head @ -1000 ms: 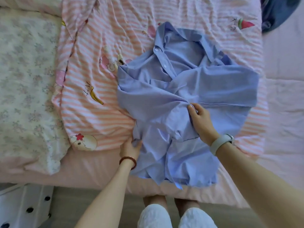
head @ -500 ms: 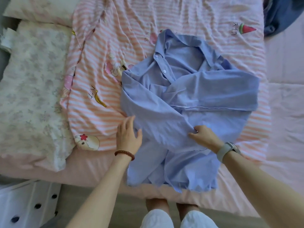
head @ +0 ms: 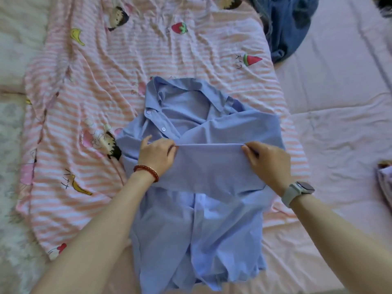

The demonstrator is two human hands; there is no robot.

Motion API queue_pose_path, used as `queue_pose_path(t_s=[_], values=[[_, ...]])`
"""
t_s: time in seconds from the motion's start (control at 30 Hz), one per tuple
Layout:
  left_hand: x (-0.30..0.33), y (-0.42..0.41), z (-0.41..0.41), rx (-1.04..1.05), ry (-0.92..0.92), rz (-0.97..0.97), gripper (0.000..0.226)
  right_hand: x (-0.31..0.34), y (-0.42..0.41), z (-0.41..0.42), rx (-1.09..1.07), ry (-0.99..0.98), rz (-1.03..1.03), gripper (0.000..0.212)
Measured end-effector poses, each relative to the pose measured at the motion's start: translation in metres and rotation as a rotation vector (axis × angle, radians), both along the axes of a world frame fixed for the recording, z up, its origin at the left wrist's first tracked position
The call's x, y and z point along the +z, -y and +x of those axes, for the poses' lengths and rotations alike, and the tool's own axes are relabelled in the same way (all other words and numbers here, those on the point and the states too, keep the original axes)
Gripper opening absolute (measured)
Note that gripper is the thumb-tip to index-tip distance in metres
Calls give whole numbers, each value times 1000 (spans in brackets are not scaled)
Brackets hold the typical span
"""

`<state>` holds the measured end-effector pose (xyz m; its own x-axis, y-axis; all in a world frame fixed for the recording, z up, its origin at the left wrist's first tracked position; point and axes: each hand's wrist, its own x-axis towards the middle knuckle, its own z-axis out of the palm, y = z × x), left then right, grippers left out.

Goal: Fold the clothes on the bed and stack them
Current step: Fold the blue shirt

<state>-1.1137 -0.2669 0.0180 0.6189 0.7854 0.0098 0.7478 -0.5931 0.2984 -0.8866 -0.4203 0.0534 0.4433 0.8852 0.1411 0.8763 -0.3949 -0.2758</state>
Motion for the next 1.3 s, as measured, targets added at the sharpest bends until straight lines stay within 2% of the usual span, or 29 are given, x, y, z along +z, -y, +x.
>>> queue_pose_path(t_s=[0.07,0.13,0.2,0.23,0.3,0.33,0.43,0.5,0.57,0.63,0.73,0.8,0.9,0.93,1.0,1.07,1.13,1.17,1.2,1.23,1.3], values=[[0,-6,10,71,126,189,29,-1,-19,19,-28,41,32,27],[-5,-11,25,105,49,244,26,-10,-41,36,-39,91,25,33],[-13,-18,37,138,-74,169,20,-23,-59,50,-29,194,-23,27],[-17,-20,39,172,-131,92,27,-31,-64,55,-10,228,-63,26],[-25,-27,39,210,-246,-51,52,-50,-70,66,98,214,-166,41],[-27,-33,37,193,-258,-46,60,-58,-71,71,171,197,-201,47],[-32,-61,33,181,-276,-65,65,-73,-81,83,279,144,-240,42],[-37,-89,33,268,-275,-130,64,-75,-103,87,268,60,-284,48],[-40,-117,37,376,-196,-203,62,-77,-133,88,251,4,-265,52],[-42,-142,44,485,-109,-245,65,-81,-163,85,208,-46,-235,50],[-44,-165,55,585,-89,-208,65,-87,-200,77,141,-18,-268,47],[-44,-168,62,570,-88,-75,62,-87,-212,71,98,11,-230,47],[-46,-166,71,439,-133,90,65,-89,-217,57,125,-9,-135,51],[-46,-167,74,426,-175,88,64,-91,-219,52,126,-17,-184,50],[-44,-176,78,485,-260,-33,57,-92,-226,47,104,-7,-345,38],[-44,-186,79,553,-287,-178,37,-89,-232,47,77,-28,-410,20],[-37,-194,79,537,-210,-258,14,-82,-240,49,-14,-211,-369,16],[-32,-198,80,504,-147,-303,12,-77,-245,51,-64,-375,-316,17],[-26,-202,82,471,-68,-343,21,-71,-251,52,-115,-582,-249,17],[-22,-204,85,467,66,-384,28,-64,-258,52,-172,-809,-159,16],[-10,-198,97,540,461,-478,27,-52,-269,49,-260,-1173,84,8]])
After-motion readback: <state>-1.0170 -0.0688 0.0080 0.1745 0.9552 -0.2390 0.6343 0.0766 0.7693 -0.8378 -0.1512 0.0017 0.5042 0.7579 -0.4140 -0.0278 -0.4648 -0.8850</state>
